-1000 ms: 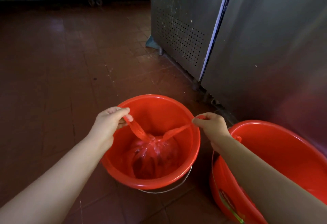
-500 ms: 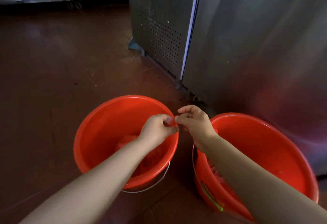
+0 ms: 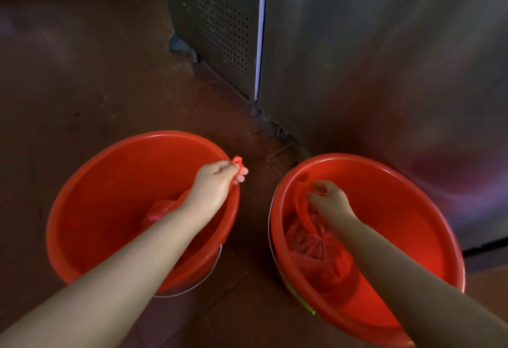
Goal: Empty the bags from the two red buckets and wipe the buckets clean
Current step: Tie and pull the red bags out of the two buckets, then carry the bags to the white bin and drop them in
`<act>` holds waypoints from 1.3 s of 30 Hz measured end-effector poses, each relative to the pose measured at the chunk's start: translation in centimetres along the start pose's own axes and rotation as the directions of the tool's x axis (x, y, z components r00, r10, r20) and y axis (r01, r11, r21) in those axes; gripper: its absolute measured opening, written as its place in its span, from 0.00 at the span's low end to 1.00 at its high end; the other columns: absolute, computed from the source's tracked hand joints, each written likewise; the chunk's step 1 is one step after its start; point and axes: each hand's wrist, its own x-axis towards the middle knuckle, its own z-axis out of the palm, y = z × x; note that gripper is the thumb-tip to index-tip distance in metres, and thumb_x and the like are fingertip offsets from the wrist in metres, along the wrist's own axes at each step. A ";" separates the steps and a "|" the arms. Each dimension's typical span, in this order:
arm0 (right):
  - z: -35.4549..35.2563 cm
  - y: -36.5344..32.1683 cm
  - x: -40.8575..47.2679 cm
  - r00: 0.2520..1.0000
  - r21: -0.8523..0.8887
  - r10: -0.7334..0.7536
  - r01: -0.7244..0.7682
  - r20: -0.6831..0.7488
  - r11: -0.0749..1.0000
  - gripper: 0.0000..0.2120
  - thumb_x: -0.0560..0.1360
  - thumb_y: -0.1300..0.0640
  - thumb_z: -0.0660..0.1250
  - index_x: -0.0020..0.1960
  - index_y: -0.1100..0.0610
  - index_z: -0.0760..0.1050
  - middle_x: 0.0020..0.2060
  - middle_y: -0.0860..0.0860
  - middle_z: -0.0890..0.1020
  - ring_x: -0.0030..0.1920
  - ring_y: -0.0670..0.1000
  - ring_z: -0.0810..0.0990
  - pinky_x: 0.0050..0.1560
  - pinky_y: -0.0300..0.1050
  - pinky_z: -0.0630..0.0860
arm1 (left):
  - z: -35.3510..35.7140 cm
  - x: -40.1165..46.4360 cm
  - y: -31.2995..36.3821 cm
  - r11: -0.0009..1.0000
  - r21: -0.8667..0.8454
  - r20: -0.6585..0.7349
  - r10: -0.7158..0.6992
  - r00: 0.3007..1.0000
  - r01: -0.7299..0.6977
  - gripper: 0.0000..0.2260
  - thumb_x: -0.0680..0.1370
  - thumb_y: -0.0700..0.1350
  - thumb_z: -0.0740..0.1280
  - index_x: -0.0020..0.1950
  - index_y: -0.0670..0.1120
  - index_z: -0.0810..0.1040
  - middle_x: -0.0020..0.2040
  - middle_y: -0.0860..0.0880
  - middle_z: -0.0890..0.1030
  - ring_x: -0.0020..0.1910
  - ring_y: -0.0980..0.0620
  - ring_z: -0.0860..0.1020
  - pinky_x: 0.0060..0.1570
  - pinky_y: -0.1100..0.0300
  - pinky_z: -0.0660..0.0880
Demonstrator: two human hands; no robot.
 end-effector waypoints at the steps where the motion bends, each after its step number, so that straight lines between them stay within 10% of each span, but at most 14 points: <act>1: 0.3 0.1 0.3 0.999 -0.028 -0.012 0.013 0.030 1.000 0.15 0.71 0.56 0.70 0.58 0.52 0.76 0.49 0.52 0.81 0.43 0.55 0.82 0.41 0.49 0.79 | 0.0 0.2 0.2 1.000 -0.004 0.002 -0.025 1.000 0.025 0.12 0.79 0.40 0.62 0.41 0.47 0.82 0.36 0.49 0.82 0.36 0.58 0.79 0.44 0.67 0.74; 4: 0.4 -0.5 0.3 0.997 -0.109 -0.024 0.033 0.077 0.993 0.02 0.72 0.53 0.70 0.42 0.50 0.78 0.37 0.50 0.82 0.40 0.54 0.81 0.44 0.51 0.78 | -0.8 0.3 1.3 0.996 0.025 -0.030 -0.090 0.995 0.091 0.10 0.79 0.39 0.63 0.42 0.44 0.83 0.36 0.47 0.81 0.33 0.62 0.77 0.39 0.71 0.71; 6: -0.3 -0.8 -0.6 0.996 -0.120 0.016 -0.005 0.088 0.993 0.10 0.73 0.52 0.69 0.34 0.52 0.75 0.29 0.48 0.78 0.33 0.52 0.77 0.39 0.49 0.75 | -1.8 -0.2 2.4 0.990 0.047 -0.077 -0.129 0.989 0.133 0.07 0.76 0.39 0.67 0.42 0.47 0.83 0.39 0.42 0.83 0.36 0.55 0.77 0.41 0.63 0.70; 11: -4.7 -3.1 -4.6 0.986 -0.061 0.165 -0.163 0.034 0.985 0.14 0.73 0.51 0.68 0.35 0.59 0.75 0.26 0.49 0.75 0.28 0.49 0.72 0.32 0.44 0.69 | -5.2 -2.3 5.7 0.969 0.137 -0.210 -0.175 0.962 0.207 0.05 0.70 0.42 0.75 0.43 0.50 0.84 0.42 0.47 0.85 0.42 0.50 0.82 0.49 0.56 0.75; 17: -11.5 -9.8 -9.2 0.966 -0.060 0.259 -0.258 0.007 0.964 0.13 0.77 0.57 0.64 0.34 0.58 0.75 0.26 0.51 0.74 0.26 0.50 0.69 0.31 0.43 0.65 | -9.7 -5.3 11.0 0.905 0.047 -0.321 -0.387 0.864 0.423 0.07 0.72 0.41 0.73 0.46 0.40 0.82 0.28 0.49 0.78 0.27 0.55 0.75 0.31 0.62 0.72; 33: -23.0 -43.4 -22.8 0.982 -0.082 0.189 -0.188 0.000 0.979 0.10 0.70 0.59 0.67 0.31 0.59 0.76 0.27 0.56 0.76 0.32 0.54 0.74 0.37 0.58 0.74 | -26.7 -9.9 43.6 0.901 -0.298 -0.290 -0.399 0.870 0.315 0.03 0.75 0.37 0.68 0.44 0.43 0.81 0.34 0.49 0.78 0.25 0.62 0.73 0.26 0.72 0.68; 39: -21.3 -52.9 -25.1 0.991 -0.049 0.111 -0.107 0.074 0.993 0.18 0.73 0.62 0.67 0.25 0.57 0.71 0.20 0.49 0.70 0.26 0.51 0.68 0.31 0.46 0.66 | -32.3 -13.6 49.0 0.840 -0.454 -0.290 -0.455 0.842 0.298 0.03 0.75 0.37 0.68 0.44 0.44 0.81 0.37 0.46 0.76 0.31 0.55 0.69 0.34 0.64 0.67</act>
